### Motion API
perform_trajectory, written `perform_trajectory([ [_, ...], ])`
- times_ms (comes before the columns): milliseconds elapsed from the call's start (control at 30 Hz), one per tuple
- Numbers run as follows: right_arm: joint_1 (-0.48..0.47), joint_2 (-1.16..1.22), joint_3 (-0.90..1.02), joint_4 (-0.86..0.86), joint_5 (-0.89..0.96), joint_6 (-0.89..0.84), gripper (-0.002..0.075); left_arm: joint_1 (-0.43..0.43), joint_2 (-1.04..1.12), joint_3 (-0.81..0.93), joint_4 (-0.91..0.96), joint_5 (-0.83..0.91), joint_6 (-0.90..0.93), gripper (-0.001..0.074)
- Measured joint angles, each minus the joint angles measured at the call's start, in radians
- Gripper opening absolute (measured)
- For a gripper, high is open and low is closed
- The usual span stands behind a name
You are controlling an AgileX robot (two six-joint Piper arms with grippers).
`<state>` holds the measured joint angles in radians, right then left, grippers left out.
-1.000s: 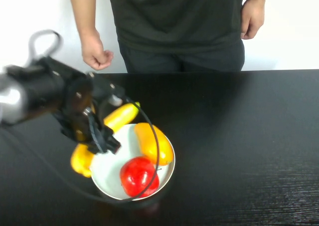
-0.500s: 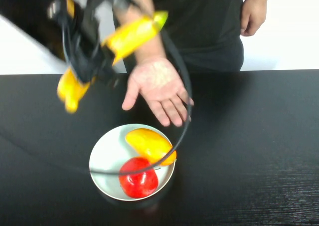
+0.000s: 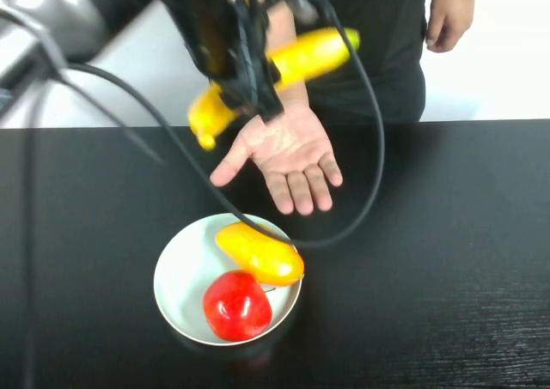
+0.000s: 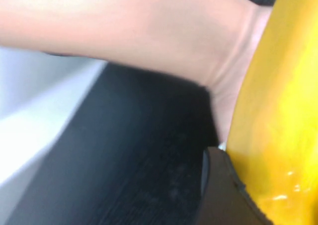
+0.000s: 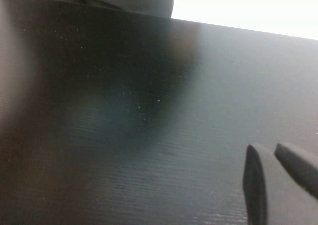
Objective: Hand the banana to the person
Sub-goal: Hand the grabbed banana to the person
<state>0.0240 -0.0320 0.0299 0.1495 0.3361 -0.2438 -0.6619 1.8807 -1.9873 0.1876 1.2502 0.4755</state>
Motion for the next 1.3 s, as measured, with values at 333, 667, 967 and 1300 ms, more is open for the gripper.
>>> perform_trajectory([
  [333, 0.0, 0.0, 0.0, 0.0, 0.0, 0.0, -0.0009, 0.0, 0.111, 0.0, -0.037, 0.0, 0.046, 0.0317],
  [667, 0.0, 0.0, 0.0, 0.0, 0.0, 0.0, -0.0009, 0.0, 0.136, 0.0, -0.073, -0.006, 0.044, 0.0383],
  [967, 0.0, 0.0, 0.0, 0.0, 0.0, 0.0, -0.0009, 0.0, 0.129, 0.0, -0.069, -0.006, 0.044, 0.0505],
  [1300, 0.0, 0.0, 0.0, 0.002, 0.0, 0.0, -0.0009, -0.039, -0.03, 0.0, -0.054, -0.004, 0.028, 0.0488],
])
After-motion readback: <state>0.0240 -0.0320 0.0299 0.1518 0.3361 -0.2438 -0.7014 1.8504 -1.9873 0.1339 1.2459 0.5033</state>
